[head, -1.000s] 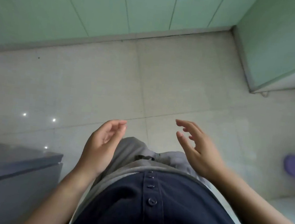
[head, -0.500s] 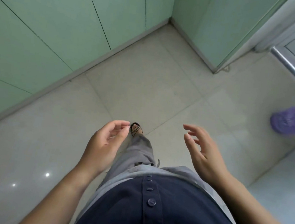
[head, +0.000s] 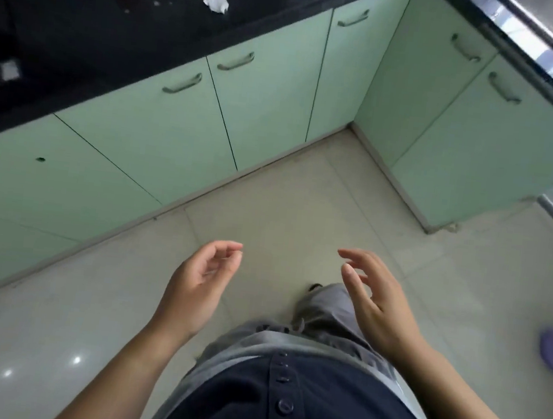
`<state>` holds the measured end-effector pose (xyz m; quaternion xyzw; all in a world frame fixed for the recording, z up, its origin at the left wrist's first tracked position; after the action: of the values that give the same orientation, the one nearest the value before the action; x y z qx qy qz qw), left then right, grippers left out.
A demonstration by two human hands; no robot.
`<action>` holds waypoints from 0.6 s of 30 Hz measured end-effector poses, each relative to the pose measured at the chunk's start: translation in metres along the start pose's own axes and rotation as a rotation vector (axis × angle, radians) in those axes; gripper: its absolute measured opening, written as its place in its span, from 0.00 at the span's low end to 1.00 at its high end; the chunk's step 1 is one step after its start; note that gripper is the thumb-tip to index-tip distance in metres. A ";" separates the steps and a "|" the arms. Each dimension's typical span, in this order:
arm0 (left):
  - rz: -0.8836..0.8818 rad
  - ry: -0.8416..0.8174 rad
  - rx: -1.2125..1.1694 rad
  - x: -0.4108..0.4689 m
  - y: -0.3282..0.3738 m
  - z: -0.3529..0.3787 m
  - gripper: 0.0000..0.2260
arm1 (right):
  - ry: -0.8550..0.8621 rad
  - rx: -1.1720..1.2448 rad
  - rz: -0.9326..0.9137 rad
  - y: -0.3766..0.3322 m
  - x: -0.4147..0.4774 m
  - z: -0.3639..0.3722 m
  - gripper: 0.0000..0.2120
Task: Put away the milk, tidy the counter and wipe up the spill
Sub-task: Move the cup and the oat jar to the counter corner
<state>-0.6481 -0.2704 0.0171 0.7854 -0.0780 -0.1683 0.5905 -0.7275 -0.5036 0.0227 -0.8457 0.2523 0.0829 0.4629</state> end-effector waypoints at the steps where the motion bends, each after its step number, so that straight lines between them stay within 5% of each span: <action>1: -0.010 0.013 -0.003 0.015 -0.001 -0.005 0.10 | -0.004 -0.001 -0.003 -0.006 0.017 0.000 0.19; 18: 0.073 0.251 0.108 0.349 0.083 -0.083 0.08 | -0.127 -0.185 -0.351 -0.227 0.383 -0.034 0.22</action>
<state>-0.2871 -0.3315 0.0563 0.8276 -0.0409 -0.0427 0.5581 -0.2875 -0.5642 0.0668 -0.9086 0.0629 0.0770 0.4058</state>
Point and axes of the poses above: each hand's wrist, its own x-axis towards the middle knuckle, its own z-axis out of the palm, y = z × x, the point moved 7 cm from there along x, towards the middle knuckle, and after that the axes turned 12 degrees about z, right-handed, at the moved point
